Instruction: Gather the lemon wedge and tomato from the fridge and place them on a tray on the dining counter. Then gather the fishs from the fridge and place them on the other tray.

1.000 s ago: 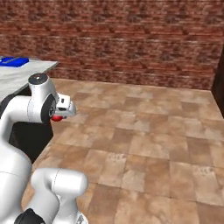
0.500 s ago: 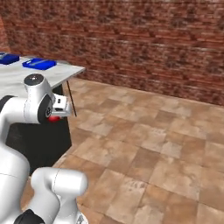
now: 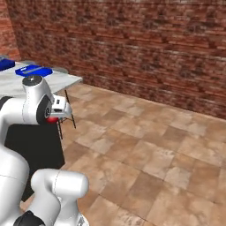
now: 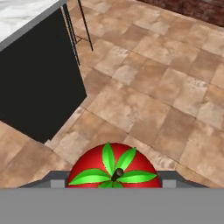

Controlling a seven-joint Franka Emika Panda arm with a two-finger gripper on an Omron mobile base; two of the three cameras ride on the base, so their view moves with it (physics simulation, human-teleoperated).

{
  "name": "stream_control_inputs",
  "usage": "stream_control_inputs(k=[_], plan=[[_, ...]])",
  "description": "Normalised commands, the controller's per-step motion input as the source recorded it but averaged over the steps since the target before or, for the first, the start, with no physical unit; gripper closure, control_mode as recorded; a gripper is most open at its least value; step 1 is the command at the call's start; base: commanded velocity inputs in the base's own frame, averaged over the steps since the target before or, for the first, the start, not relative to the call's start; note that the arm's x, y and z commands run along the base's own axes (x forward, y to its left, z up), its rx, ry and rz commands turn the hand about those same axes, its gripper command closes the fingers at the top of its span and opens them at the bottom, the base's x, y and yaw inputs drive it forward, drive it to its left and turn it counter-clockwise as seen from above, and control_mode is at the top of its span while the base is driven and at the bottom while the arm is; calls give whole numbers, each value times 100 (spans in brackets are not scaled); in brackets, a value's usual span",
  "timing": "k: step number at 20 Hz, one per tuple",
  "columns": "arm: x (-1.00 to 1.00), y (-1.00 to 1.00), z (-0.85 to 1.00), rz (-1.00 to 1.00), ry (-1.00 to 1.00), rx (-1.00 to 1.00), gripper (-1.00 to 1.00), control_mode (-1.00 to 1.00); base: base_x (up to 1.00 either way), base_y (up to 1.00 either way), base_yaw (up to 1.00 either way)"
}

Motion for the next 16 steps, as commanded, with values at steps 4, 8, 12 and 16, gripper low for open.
stream_control_inputs(k=[4, 8, 12, 16], plan=[[0, 0, 0, 0, 0, 0, 100, 100, 100, -9, 23], [0, 0, 0, 0, 0, 0, 100, 100, 100, -14, 24], [0, 0, 0, 0, 0, 0, 100, 100, 100, -16, 24], [0, 0, 0, 0, 0, 0, 100, 100, 100, -16, 24]])
